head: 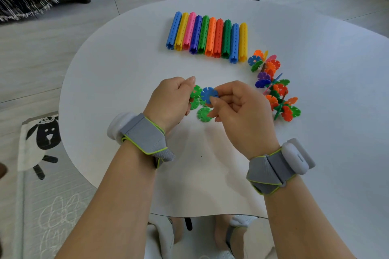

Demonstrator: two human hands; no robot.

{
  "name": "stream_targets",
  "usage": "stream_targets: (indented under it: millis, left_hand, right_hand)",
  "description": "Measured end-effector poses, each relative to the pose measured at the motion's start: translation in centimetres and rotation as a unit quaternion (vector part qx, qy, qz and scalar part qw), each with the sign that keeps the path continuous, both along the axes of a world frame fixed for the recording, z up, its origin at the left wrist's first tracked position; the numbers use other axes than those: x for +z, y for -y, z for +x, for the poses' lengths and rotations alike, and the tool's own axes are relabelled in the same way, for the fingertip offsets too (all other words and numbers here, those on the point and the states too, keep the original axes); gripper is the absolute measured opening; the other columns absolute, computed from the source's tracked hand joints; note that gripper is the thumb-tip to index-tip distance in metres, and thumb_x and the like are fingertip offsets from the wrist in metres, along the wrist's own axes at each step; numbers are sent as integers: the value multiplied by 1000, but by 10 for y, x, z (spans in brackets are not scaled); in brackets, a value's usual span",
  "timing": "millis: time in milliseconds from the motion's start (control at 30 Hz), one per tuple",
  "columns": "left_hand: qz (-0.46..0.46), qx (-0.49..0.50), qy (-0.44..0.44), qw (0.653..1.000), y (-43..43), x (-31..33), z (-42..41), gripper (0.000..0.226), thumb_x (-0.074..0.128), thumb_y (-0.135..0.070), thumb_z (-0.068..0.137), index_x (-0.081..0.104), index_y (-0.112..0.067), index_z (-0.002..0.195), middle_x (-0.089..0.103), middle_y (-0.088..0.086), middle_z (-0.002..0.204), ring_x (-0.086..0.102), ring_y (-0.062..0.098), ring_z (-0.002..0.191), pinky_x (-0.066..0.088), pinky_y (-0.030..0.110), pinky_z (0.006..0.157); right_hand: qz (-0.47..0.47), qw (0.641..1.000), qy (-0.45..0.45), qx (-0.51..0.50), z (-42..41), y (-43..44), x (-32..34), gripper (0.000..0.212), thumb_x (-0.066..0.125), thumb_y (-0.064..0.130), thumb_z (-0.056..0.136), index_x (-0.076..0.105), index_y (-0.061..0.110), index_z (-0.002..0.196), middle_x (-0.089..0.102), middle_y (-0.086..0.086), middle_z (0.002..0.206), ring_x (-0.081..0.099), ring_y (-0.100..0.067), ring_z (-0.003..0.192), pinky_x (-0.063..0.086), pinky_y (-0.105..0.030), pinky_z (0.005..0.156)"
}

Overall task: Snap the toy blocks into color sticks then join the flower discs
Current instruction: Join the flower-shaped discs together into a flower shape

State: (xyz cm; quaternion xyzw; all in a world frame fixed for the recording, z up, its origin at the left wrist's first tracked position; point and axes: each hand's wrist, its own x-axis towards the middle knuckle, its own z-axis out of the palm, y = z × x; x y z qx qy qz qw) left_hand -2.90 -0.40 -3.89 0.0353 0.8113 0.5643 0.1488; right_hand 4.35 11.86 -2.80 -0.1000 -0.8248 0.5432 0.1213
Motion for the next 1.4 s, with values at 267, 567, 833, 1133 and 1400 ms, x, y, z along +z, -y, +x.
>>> stream_targets:
  millis: [267,567,833,1133,1400]
  left_hand:
    - [26,27,11,999,-4,2,2,40,42,-31,98,37,-13,63,36,-8,35,27,13,38,23,23,44]
    - [-15,18,38,999,-11,1,3,38,40,-30,98,36,-14,64,36,0,51,31,11,37,24,23,44]
    - [34,1,45,998,-9,5,5,39,40,-25,99,33,-14,62,31,-7,40,25,7,31,21,15,36]
    - [57,-14,29,998,-4,9,7,40,40,-25,99,31,-14,61,29,-12,36,24,6,32,20,17,39]
    - [39,-3,2,999,-3,10,8,41,40,-26,99,31,-15,60,31,-8,41,27,8,36,23,21,41]
  right_hand:
    - [12,1000,1,-11,0,1,-5,14,63,6,87,59,19,83,71,5,75,68,-5,65,58,-32,66]
    - [70,997,-10,-18,-3,1,-21,12,61,9,86,53,13,78,69,-6,68,69,-25,67,56,-46,62]
    - [28,999,-21,-20,-3,7,-18,11,59,1,87,55,5,78,70,-8,72,70,-10,68,58,-43,63]
    - [-13,998,-52,-27,-1,15,-24,13,60,0,88,55,4,77,69,-10,73,71,-10,71,59,-43,62]
    - [9,998,-54,-32,-2,17,-22,9,61,2,89,57,2,80,71,-8,75,71,-6,71,59,-40,61]
